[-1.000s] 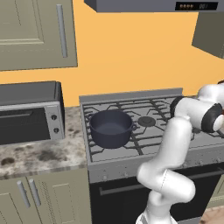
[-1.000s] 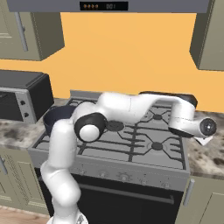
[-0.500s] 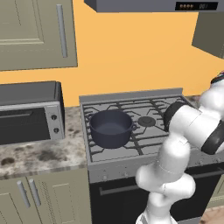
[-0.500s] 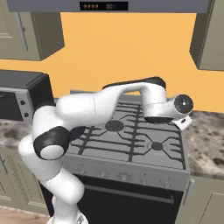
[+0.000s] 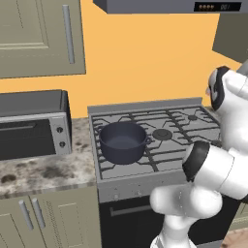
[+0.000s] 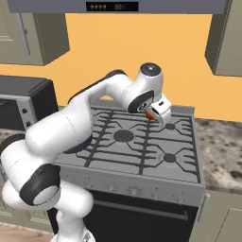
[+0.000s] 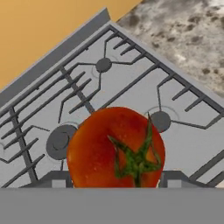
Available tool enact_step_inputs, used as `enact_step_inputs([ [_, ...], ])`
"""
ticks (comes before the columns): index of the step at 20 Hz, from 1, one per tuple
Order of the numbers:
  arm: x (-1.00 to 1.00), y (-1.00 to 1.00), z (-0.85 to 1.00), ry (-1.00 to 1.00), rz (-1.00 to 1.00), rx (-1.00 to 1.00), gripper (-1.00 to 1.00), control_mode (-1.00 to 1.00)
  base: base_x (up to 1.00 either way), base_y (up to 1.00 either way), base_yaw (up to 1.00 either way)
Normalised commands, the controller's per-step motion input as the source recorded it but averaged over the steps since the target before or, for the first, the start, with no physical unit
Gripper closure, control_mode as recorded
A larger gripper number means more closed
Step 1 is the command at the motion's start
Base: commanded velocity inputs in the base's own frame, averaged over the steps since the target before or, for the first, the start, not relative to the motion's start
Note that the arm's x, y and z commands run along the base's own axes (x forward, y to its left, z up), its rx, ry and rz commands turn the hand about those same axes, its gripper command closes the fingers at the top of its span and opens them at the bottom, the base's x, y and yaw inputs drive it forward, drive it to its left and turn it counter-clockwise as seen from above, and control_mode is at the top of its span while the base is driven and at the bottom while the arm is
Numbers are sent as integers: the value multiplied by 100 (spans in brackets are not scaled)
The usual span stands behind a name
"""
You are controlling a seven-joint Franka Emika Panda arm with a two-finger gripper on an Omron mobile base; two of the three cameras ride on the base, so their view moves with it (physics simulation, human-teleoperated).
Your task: Turn on the burner for the pot on the stove. Wait thirty seconds for the pot to heat up. Then add the tomato to the pot.
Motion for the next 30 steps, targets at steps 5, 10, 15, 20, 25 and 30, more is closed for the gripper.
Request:
enact_step_inputs([
  [5,0,100,0,13,0,-4,100,-100,0,0,0],
  [10,0,100,0,11,0,-2,100,-100,0,0,0],
  [15,0,100,0,14,1,0,100,-100,0,0,0],
  [20,0,100,0,17,5,0,100,-100,0,0,0],
  [25,0,100,-4,15,20,0,100,-100,0,0,0],
  [30,7,100,-15,8,25,3,100,-100,0,0,0],
])
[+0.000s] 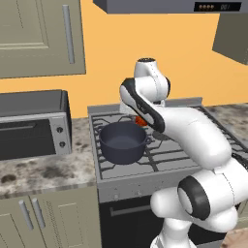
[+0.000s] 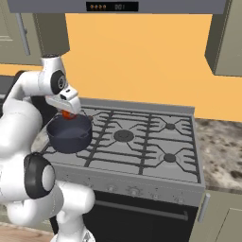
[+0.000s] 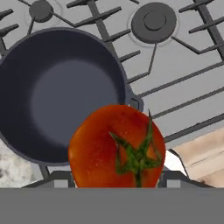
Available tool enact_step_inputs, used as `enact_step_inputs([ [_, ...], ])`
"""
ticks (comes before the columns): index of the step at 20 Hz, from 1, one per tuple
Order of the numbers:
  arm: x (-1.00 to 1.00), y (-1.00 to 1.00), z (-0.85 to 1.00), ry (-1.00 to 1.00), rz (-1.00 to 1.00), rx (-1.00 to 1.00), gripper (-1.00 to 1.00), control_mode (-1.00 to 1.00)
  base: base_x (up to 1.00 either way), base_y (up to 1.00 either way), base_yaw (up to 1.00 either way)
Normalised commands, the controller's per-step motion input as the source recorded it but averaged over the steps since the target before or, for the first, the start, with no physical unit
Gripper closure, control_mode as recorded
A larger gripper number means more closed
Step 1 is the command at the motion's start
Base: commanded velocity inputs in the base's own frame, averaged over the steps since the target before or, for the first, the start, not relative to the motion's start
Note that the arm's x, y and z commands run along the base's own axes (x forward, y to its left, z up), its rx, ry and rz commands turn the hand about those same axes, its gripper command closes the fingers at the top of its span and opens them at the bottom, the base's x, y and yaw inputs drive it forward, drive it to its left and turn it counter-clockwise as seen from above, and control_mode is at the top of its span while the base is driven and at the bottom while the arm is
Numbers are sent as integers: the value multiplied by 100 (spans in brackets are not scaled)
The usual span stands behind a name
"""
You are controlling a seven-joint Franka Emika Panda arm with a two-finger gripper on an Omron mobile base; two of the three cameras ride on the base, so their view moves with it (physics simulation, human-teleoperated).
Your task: Turn on the burner for the pot on the stove. Wait thirty seconds for the pot to heat up. Then add the tomato to the pot.
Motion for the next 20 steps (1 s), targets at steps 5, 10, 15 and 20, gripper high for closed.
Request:
enact_step_inputs([
  [5,24,98,-36,2,19,8,100,-100,0,0,0],
  [10,29,43,-39,-2,2,-2,100,-100,0,0,0],
  [15,41,4,-18,0,0,-7,100,-100,0,0,0],
  [20,45,0,-22,0,2,-4,100,-100,0,0,0],
])
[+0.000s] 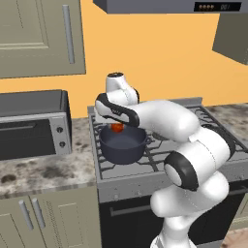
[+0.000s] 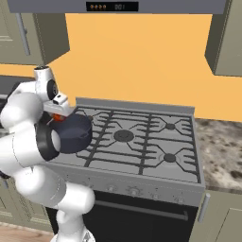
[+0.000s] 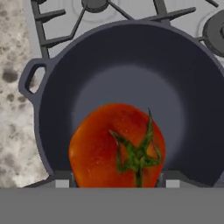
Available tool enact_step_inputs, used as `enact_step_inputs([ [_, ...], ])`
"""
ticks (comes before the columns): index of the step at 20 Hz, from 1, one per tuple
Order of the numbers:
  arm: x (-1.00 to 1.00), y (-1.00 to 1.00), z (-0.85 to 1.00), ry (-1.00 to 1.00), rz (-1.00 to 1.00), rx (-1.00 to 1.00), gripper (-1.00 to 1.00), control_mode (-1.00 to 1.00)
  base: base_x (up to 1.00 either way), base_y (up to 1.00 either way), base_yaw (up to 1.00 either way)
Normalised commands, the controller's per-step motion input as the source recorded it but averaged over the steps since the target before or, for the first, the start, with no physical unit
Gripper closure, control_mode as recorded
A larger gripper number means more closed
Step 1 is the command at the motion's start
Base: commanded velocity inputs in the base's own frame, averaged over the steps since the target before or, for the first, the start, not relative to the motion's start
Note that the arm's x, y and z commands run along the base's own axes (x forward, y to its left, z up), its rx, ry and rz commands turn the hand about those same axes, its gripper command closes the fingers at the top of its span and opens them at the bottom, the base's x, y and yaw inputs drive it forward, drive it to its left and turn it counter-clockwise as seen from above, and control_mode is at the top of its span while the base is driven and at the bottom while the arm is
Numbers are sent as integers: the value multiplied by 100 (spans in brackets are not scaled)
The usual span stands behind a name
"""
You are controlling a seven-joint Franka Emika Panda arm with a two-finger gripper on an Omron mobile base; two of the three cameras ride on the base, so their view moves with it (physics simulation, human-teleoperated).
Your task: Turn on the burner for the pot on the stove. Wait thirty seconds for the pot to heat up. Then add the tomato to the pot.
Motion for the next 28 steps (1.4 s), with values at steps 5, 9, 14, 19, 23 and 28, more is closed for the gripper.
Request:
enact_step_inputs([
  [5,31,0,-39,0,7,0,100,-100,0,0,0],
  [9,22,0,-35,0,10,0,100,-100,0,0,0],
  [14,21,-1,-32,0,12,0,100,-100,0,0,0],
  [19,35,-3,-32,0,10,0,100,-100,0,0,0],
  [23,42,-7,-31,0,8,-2,100,-100,0,0,0],
  [28,45,-7,-28,0,7,-2,100,-100,0,0,0],
])
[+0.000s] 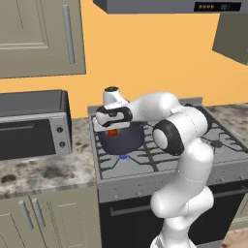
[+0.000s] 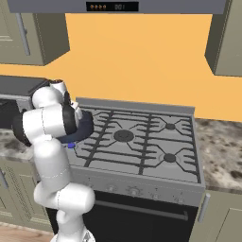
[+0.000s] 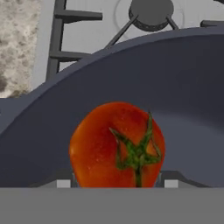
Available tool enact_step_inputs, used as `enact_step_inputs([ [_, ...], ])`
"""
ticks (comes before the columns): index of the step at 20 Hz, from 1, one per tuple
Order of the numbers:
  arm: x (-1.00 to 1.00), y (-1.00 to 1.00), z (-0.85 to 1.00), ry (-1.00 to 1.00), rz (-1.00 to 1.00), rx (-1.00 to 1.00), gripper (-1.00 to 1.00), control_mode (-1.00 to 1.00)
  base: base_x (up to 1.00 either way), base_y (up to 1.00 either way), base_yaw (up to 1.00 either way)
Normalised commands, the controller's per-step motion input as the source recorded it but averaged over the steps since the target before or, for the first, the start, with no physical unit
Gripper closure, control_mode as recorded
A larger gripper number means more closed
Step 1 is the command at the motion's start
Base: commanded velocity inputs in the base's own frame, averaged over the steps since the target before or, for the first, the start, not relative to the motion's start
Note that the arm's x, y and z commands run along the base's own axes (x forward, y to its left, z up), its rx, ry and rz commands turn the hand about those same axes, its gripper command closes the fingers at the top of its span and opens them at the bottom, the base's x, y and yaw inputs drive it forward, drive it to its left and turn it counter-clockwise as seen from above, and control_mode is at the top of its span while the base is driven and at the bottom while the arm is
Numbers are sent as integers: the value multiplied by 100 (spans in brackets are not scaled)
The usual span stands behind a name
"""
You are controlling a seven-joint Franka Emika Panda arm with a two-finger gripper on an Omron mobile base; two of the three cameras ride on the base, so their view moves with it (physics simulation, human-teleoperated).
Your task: Turn on the burner for the pot on the stove. Wait thirty seconds for the pot to heat up. Then add the tomato to the pot.
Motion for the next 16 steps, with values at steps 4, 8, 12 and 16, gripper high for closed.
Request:
enact_step_inputs([
  [4,18,-6,-12,-1,5,-1,-100,-100,0,0,0],
  [8,-12,0,0,-1,0,0,-100,-100,0,0,0],
  [12,-28,-1,58,-4,-1,4,-100,-100,0,0,0],
  [16,-39,-19,100,-3,-10,7,-100,-100,0,0,0],
])
